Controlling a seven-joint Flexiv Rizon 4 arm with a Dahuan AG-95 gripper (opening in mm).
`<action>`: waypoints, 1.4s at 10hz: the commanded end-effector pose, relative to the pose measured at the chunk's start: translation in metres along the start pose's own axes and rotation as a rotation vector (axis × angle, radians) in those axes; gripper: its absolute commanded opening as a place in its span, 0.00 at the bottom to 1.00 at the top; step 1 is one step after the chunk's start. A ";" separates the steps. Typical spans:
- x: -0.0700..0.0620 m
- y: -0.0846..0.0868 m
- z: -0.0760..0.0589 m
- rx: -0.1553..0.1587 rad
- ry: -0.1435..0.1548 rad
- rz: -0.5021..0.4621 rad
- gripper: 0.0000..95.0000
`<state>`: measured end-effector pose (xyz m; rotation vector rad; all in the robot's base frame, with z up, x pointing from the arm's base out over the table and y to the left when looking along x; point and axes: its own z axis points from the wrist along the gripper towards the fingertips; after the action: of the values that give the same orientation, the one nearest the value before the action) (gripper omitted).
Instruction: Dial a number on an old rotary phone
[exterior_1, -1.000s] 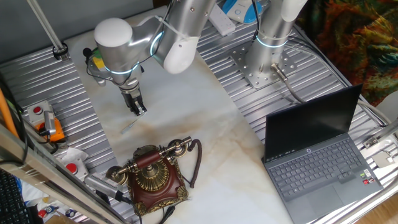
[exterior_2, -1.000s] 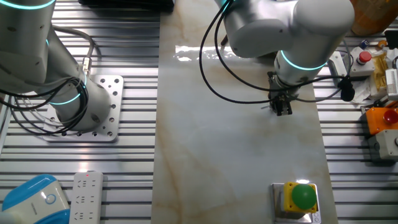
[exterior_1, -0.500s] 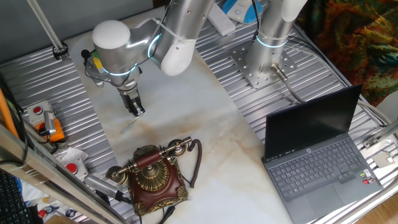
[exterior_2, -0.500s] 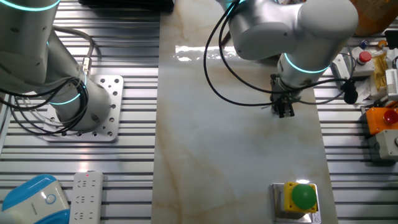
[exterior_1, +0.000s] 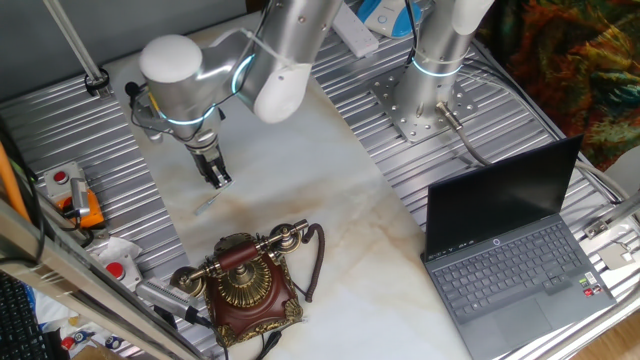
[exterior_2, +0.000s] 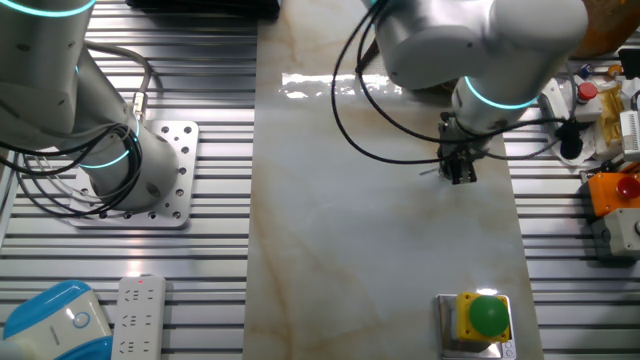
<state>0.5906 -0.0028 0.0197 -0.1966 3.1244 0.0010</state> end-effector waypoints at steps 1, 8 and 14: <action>-0.005 0.003 -0.003 -0.007 0.008 -0.002 0.00; -0.021 0.018 0.001 -0.018 0.033 -0.010 0.00; -0.022 0.019 0.002 -0.002 0.045 -0.006 0.00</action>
<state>0.6103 0.0187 0.0164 -0.2135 3.1646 0.0018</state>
